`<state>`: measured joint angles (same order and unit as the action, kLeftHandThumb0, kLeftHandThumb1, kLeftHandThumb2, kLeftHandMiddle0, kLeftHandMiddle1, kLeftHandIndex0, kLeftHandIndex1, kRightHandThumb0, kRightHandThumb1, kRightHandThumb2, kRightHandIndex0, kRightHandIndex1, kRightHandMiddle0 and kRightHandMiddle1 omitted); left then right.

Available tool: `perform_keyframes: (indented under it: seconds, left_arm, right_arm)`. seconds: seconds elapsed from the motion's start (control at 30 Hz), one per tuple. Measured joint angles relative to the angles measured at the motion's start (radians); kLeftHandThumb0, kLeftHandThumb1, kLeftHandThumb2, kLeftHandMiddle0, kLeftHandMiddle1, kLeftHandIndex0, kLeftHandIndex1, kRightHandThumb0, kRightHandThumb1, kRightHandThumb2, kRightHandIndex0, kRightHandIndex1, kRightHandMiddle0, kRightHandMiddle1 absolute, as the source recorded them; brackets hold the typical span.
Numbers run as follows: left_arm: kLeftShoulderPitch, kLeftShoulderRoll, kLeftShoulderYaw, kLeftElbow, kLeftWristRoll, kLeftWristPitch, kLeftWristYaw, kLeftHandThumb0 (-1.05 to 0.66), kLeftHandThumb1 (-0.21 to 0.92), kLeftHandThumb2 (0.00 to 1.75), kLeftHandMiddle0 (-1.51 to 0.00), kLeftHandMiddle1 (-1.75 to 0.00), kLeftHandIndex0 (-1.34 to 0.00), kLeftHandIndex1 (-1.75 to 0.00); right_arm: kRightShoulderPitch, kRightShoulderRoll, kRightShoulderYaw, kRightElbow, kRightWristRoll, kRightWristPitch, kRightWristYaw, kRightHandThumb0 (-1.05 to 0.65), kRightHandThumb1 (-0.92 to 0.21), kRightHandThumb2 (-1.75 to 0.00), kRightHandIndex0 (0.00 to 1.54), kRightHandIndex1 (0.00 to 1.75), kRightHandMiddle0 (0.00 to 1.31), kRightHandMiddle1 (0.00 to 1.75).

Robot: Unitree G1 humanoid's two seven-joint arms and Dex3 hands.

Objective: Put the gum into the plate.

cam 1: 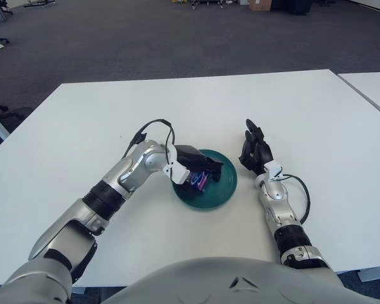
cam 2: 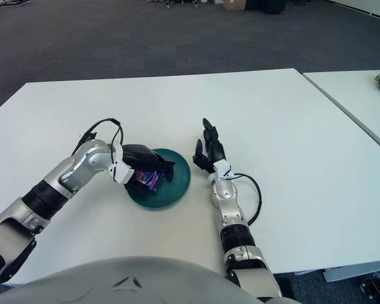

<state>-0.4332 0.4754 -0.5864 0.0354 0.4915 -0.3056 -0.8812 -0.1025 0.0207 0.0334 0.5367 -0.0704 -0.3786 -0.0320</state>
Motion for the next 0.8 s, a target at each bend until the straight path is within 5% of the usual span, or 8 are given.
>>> perform_keyframes:
  seconds: [0.37, 0.67, 0.8]
  left_arm:
    - [0.025, 0.055, 0.004, -0.023, -0.067, -0.003, -0.076, -1.05, 0.92, 0.49, -0.01, 0.00, 0.00, -0.03]
    - [0.046, 0.054, 0.137, 0.017, -0.214, -0.055, 0.008, -1.05, 0.92, 0.32, 0.00, 0.00, 0.00, 0.00]
    - [0.074, -0.026, 0.234, 0.100, -0.302, -0.083, 0.144, -1.05, 0.92, 0.32, 0.00, 0.00, 0.00, 0.00]
  right_arm:
    - [0.010, -0.001, 0.009, -0.033, 0.001, 0.040, 0.002, -0.72, -0.92, -0.99, 0.10, 0.00, 0.00, 0.25]
    - [0.017, -0.012, 0.018, -0.046, -0.017, 0.042, 0.000, -0.73, -0.92, -0.97, 0.08, 0.00, 0.00, 0.23]
    - [0.011, -0.014, 0.015, -0.041, -0.018, 0.042, 0.003, -0.73, -0.92, -0.95, 0.08, 0.00, 0.00, 0.26]
